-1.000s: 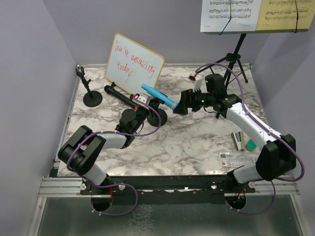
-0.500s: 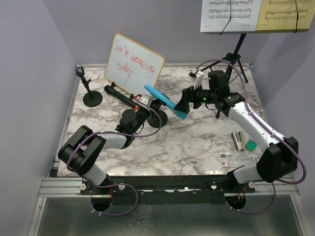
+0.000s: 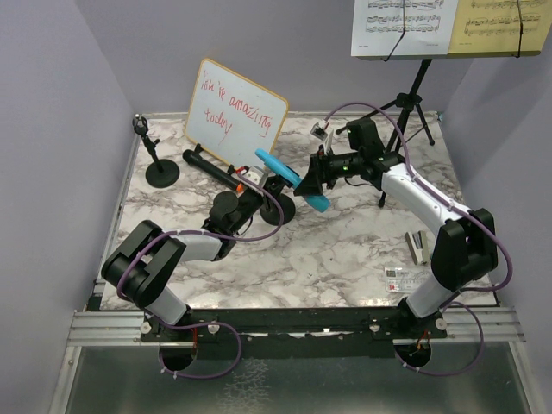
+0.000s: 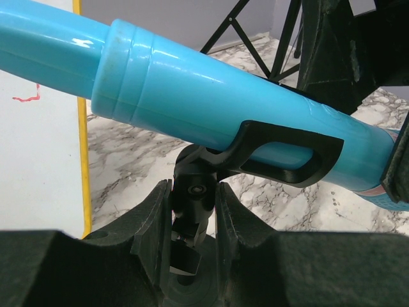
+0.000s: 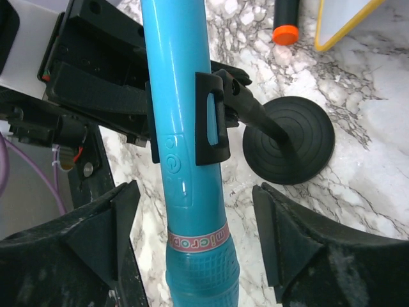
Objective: Pack up the instrument practice props
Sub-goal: Remove the microphone from the microphone stand.
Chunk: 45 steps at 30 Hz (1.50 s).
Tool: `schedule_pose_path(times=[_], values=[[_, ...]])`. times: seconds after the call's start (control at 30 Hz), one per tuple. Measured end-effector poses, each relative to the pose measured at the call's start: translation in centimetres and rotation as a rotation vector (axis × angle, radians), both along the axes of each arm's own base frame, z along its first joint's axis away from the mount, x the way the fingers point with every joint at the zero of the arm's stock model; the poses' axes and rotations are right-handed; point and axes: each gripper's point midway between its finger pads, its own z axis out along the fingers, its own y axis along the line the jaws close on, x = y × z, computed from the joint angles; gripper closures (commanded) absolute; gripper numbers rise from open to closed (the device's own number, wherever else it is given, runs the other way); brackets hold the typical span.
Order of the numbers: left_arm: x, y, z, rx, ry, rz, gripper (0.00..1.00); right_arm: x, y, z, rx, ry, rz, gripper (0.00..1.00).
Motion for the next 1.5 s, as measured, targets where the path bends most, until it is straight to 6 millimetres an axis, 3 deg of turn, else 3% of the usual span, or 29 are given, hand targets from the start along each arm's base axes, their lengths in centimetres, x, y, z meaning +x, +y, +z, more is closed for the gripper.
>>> schedule_pose_path(times=[0.13, 0.4, 0.53, 0.83, 1.5], values=[[-0.1, -0.1, 0.0, 0.0, 0.0, -0.006, 1.0, -0.6, 0.3, 0.3, 0.031, 0.016, 0.039, 0.45], [-0.3, -0.3, 0.0, -0.003, 0.002, -0.02, 1.0, -0.7, 0.2, -0.2, 0.047, 0.022, 0.048, 0.87], [-0.2, -0.2, 0.0, -0.005, 0.003, -0.016, 1.0, -1.2, -0.1, -0.6, 0.047, 0.0, 0.046, 0.99], [-1.2, -1.4, 0.0, -0.028, 0.023, -0.043, 1.0, -2.9, -1.4, -1.1, 0.039, -0.047, 0.018, 0.99], [-1.8, -1.5, -0.2, -0.1, 0.105, -0.035, 1.0, -4.6, -2.0, -3.2, 0.092, -0.102, -0.011, 0.99]])
